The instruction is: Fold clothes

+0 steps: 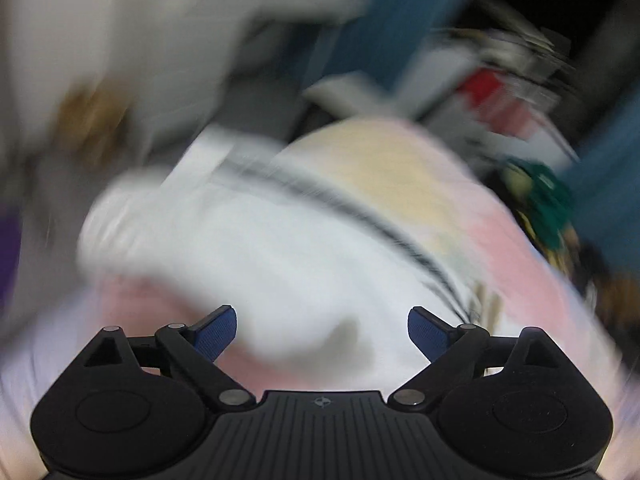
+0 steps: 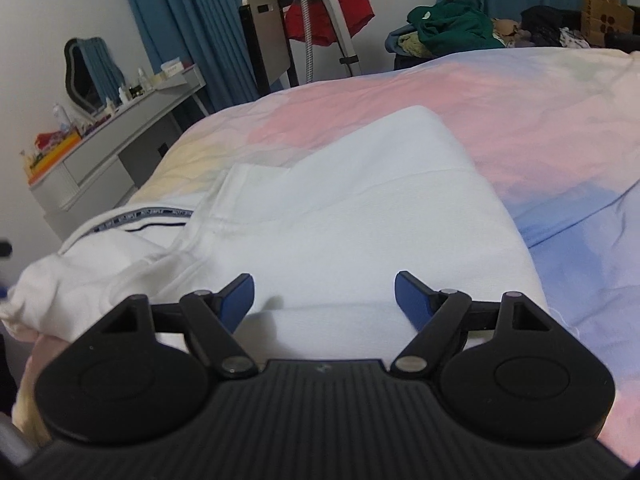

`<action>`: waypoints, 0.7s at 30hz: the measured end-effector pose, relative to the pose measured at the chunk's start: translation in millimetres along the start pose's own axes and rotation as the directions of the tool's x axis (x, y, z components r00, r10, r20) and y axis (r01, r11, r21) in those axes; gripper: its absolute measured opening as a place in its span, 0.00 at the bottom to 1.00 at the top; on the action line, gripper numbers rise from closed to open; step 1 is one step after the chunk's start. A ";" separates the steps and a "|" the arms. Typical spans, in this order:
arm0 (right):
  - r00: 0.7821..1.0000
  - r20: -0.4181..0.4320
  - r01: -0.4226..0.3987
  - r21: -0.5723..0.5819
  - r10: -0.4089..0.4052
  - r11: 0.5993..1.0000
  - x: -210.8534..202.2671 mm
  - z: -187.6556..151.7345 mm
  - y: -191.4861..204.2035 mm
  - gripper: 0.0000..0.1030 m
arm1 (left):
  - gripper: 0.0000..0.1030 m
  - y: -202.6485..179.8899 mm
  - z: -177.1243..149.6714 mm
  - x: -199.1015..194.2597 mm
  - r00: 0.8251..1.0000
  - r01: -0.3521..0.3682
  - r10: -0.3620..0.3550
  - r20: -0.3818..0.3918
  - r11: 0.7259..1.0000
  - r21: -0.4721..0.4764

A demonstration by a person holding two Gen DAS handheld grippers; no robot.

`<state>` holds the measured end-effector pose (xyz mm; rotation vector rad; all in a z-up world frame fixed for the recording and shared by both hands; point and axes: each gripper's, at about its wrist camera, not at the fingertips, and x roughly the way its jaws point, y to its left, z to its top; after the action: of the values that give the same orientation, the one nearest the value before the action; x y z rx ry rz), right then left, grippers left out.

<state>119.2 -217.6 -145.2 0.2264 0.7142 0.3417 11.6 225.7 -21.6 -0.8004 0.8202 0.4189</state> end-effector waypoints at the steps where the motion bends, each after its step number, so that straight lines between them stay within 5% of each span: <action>1: 1.000 0.000 0.001 0.002 -0.001 1.000 -0.1 0.2 0.0 0.77 | 0.91 18.8 4.4 8.3 0.998 0.010 -0.019 -0.066 0.990 -0.139; 4: 1.000 0.003 0.006 0.003 -0.006 1.000 -0.4 -0.5 -0.2 0.77 | 0.90 51.9 8.0 25.6 0.991 0.044 -0.087 -0.103 0.931 -0.362; 7: 1.000 0.003 0.008 0.005 -0.008 1.000 -0.9 -1.0 -1.1 0.77 | 0.90 62.6 13.9 44.1 0.992 0.072 -0.108 -0.067 0.910 -0.407; 13: 1.000 0.009 0.011 0.010 -0.011 1.000 -0.2 0.0 -1.4 0.77 | 0.82 76.3 25.3 75.3 0.980 0.189 -0.191 0.052 0.824 -0.534; 16: 1.000 0.026 0.013 -0.009 -0.013 1.000 -0.1 2.6 2.5 0.77 | 0.76 70.6 34.3 83.5 0.975 0.221 -0.202 0.092 0.843 -0.490; 21: 0.995 0.093 -0.027 -0.074 0.034 0.997 -6.3 5.1 17.1 0.77 | 0.44 73.3 37.7 90.6 0.982 0.187 -0.152 0.113 0.857 -0.479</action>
<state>114.3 -204.6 -132.2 0.1839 0.6050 0.3830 41.7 304.5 -110.3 -1.3134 0.5717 0.5023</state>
